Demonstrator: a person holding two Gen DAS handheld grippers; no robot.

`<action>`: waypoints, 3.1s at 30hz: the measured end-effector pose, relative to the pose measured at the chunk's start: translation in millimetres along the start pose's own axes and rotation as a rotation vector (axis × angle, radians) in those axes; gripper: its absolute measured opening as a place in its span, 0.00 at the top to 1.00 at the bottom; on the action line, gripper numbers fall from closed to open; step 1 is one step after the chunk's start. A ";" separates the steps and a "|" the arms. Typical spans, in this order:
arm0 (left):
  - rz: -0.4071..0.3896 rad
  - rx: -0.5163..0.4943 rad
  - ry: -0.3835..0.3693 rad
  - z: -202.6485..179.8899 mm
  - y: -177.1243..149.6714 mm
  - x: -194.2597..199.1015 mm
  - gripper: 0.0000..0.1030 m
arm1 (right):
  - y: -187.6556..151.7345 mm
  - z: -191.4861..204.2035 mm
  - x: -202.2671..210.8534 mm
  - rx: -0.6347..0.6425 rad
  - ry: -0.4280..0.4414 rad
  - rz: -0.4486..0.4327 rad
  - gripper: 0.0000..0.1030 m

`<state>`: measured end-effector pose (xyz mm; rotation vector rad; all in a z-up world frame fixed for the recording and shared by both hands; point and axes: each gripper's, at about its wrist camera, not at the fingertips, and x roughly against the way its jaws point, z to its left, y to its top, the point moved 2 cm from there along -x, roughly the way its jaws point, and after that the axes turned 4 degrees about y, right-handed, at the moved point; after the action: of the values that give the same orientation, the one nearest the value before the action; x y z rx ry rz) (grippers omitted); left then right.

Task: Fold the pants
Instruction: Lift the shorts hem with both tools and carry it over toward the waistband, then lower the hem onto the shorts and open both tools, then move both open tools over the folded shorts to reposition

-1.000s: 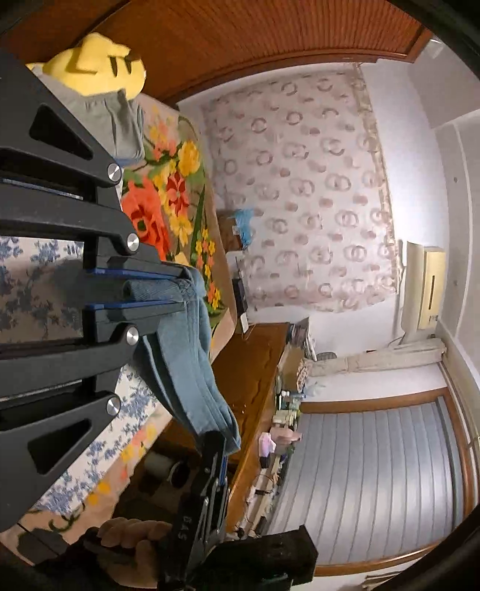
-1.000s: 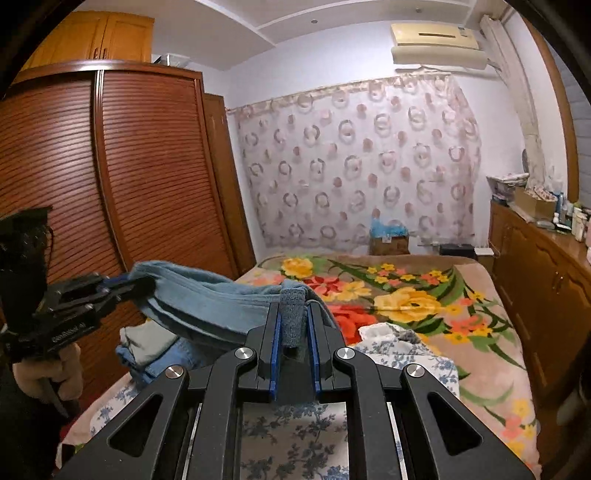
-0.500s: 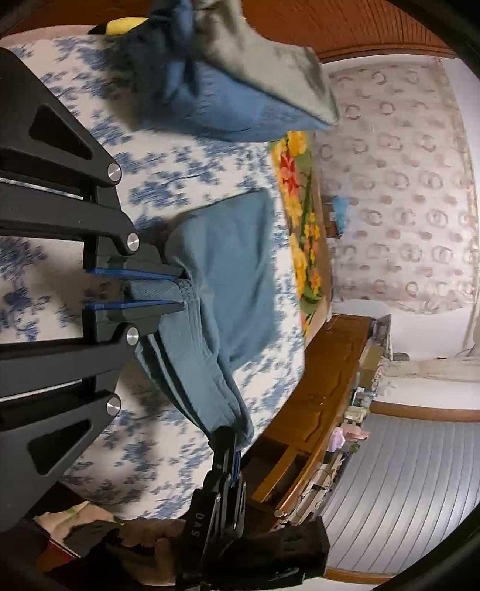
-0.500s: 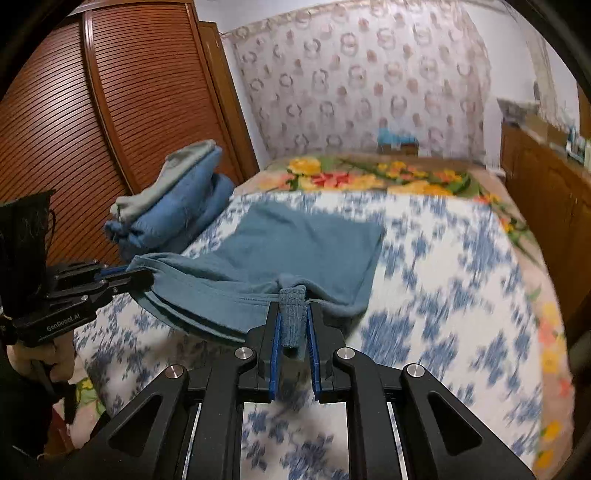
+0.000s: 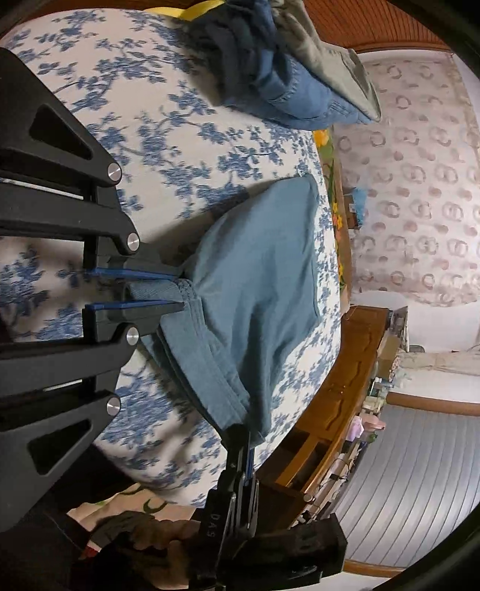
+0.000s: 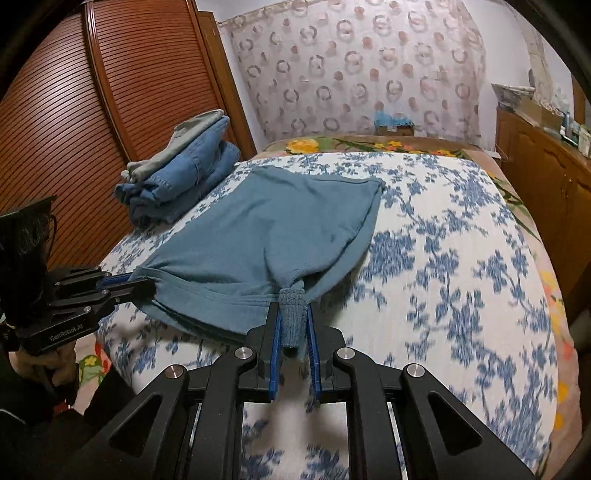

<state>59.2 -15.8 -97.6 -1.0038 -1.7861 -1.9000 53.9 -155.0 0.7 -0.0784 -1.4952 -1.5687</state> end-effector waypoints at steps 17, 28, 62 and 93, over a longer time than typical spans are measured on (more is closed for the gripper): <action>-0.021 0.009 -0.017 -11.3 -8.3 27.8 0.90 | -17.4 0.7 13.1 -0.014 0.033 -0.022 0.87; -0.009 0.006 -0.029 -18.6 -17.7 33.7 0.90 | -34.7 3.9 25.7 -0.016 0.038 -0.019 0.87; -0.102 0.024 0.052 32.3 86.6 -22.3 0.90 | 45.4 -19.7 -31.5 -0.057 0.000 -0.129 0.87; 0.061 0.043 0.092 55.6 43.9 -66.4 0.48 | 28.8 -27.6 -51.0 0.087 -0.114 0.041 0.56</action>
<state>149.0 17.2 -114.3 -0.9306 -1.7177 -1.8326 115.4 -143.7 -15.8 -0.1496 -1.6391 -1.4856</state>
